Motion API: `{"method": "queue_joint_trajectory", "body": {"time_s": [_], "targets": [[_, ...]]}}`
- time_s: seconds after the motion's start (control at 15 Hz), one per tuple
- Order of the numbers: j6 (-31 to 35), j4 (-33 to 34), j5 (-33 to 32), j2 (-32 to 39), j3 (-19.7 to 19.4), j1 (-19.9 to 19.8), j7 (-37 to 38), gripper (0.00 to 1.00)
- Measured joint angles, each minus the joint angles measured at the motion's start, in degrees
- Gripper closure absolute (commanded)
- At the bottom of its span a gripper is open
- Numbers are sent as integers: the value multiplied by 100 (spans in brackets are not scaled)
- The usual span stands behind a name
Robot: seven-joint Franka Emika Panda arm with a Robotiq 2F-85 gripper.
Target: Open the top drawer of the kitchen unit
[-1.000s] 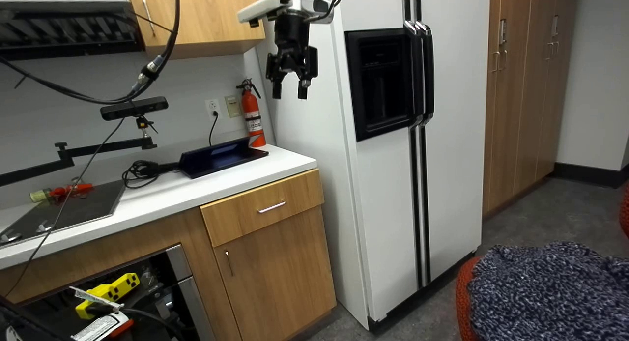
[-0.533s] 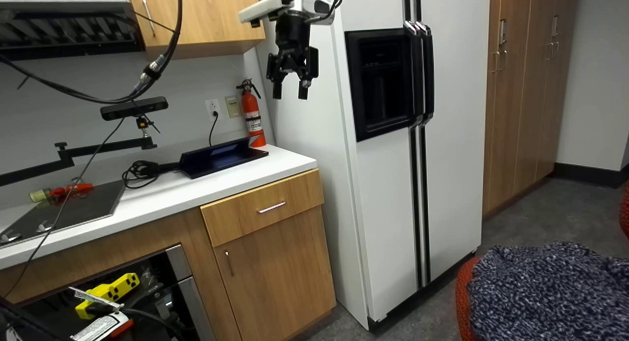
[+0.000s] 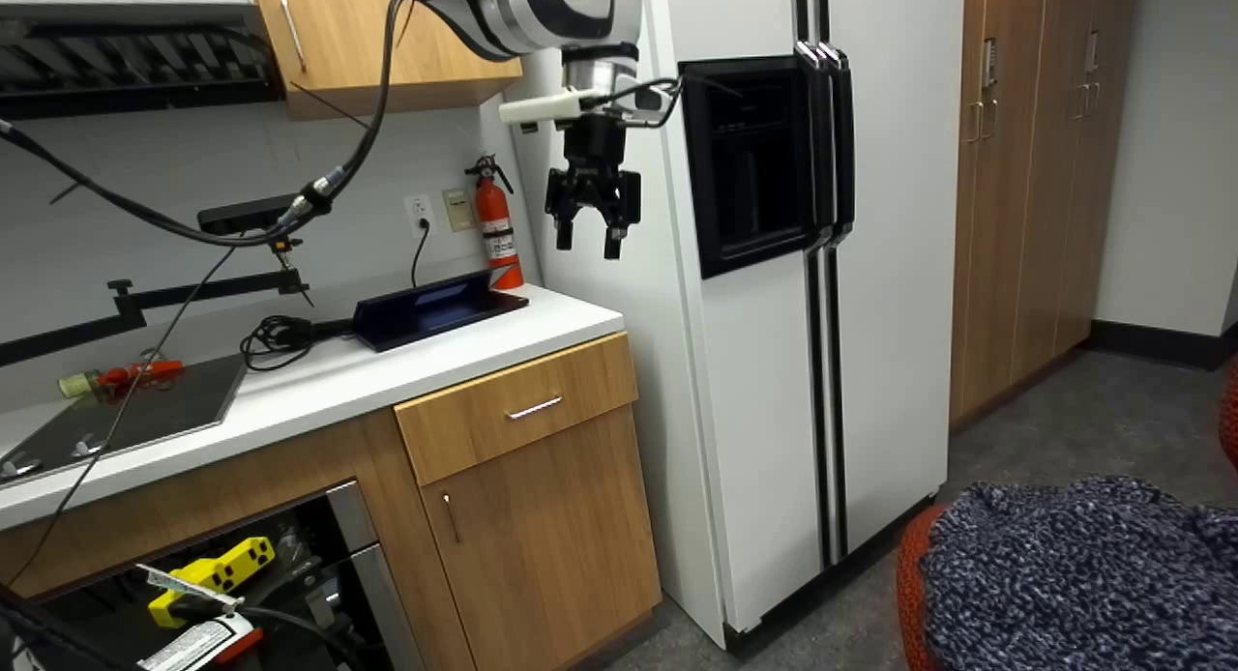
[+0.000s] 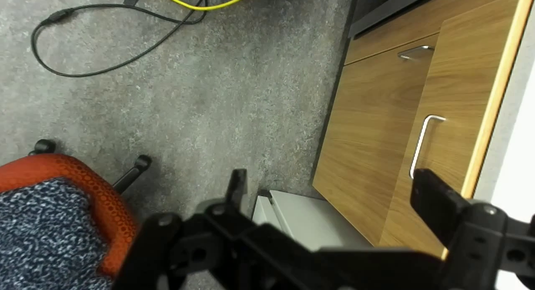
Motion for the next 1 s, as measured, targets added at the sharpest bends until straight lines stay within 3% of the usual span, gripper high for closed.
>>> {"method": "queue_joint_trajectory", "body": {"time_s": [0.33,1.0], "targets": [[614,-375,326,478,176,72,-25,0],[648,-638,503,649,331,95,-200,0]]}}
